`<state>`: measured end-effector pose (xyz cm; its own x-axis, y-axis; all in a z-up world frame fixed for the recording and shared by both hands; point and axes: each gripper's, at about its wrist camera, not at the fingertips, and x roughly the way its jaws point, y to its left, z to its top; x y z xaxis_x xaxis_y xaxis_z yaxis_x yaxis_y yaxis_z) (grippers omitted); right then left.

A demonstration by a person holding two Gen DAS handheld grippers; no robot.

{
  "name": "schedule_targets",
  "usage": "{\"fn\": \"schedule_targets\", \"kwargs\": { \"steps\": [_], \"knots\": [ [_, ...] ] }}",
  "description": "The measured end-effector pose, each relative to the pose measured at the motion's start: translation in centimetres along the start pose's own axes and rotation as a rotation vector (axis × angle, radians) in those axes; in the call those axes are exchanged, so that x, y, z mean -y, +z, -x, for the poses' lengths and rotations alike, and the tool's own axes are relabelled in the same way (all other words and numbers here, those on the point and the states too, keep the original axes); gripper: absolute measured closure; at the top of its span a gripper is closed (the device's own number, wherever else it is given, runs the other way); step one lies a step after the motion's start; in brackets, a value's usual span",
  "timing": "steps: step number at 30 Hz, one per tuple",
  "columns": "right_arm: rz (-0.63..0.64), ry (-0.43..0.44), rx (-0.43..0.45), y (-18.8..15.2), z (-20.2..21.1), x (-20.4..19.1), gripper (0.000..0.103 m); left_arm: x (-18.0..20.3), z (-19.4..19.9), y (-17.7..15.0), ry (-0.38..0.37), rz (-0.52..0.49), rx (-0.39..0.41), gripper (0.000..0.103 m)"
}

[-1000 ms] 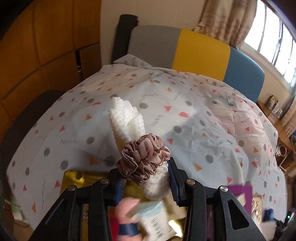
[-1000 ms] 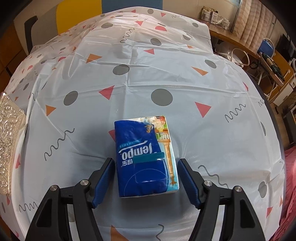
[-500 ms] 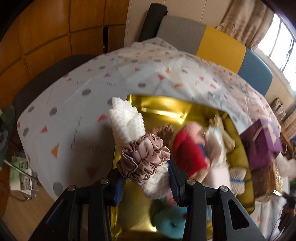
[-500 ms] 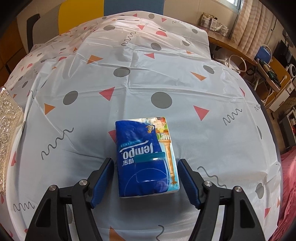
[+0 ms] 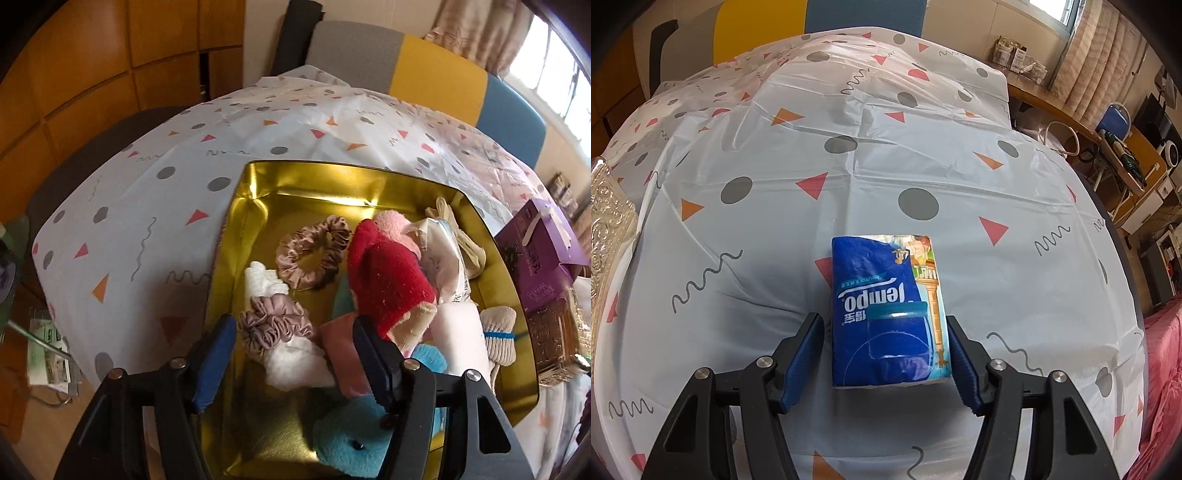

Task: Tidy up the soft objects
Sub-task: 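Carry the scrunchie and knit cloth into the gold tray and release with left gripper, then carry the blue tissue pack into the gold tray and release with right gripper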

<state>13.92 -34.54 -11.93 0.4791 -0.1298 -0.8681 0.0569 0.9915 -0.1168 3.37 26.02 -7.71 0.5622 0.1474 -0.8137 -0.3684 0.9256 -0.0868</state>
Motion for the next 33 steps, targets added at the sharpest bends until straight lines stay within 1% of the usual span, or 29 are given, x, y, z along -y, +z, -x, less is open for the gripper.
{"fn": "schedule_targets", "kwargs": {
  "steps": [2, 4, 7, 10, 13, 16, 19, 22, 28, 31, 33],
  "knots": [
    [-0.003, -0.001, 0.001, -0.2, 0.1, -0.1, 0.038, 0.0, 0.8, -0.3, 0.019, -0.002, 0.017, 0.037],
    [-0.014, -0.003, 0.001, -0.2, 0.2, -0.1, 0.038, 0.0, 2.0, -0.6, 0.015, 0.0, 0.049, 0.036],
    [-0.024, -0.011, -0.001, -0.2, 0.2, -0.1, 0.038, 0.1, 3.6, -1.0, 0.01, 0.006, 0.096, 0.031],
    [-0.042, -0.024, -0.005, -0.2, 0.2, -0.1, 0.038, 0.5, 5.0, -1.1, 0.0, 0.003, 0.135, 0.03],
    [-0.063, -0.031, -0.008, -0.2, 0.3, -0.2, 0.04, 0.7, 6.0, -1.0, -0.01, 0.007, 0.154, 0.029],
    [-0.052, -0.045, -0.006, -0.2, 0.5, -0.8, 0.049, 0.9, 6.9, -1.2, -0.008, 0.009, 0.165, 0.026],
    [-0.046, -0.083, -0.011, -0.1, 0.6, -1.3, 0.05, 1.0, 7.5, -1.5, -0.007, -0.001, 0.178, 0.025],
    [-0.059, -0.094, -0.02, -0.1, 0.7, -1.4, 0.05, 1.3, 8.0, -1.8, 0.0, -0.022, 0.188, 0.024],
    [-0.174, -0.032, -0.088, 0.3, 0.7, -0.6, 0.05, 1.6, 8.2, -2.3, -0.012, -0.04, 0.188, 0.023],
    [-0.249, 0.004, -0.133, 1.3, 0.5, -0.2, 0.05, 1.8, 8.2, -2.6, -0.018, -0.049, 0.185, 0.023],
    [-0.281, 0.031, -0.146, 2.2, 0.6, -0.2, 0.05, 1.9, 8.1, -2.7, -0.021, -0.055, 0.183, 0.023]
  ]
}}
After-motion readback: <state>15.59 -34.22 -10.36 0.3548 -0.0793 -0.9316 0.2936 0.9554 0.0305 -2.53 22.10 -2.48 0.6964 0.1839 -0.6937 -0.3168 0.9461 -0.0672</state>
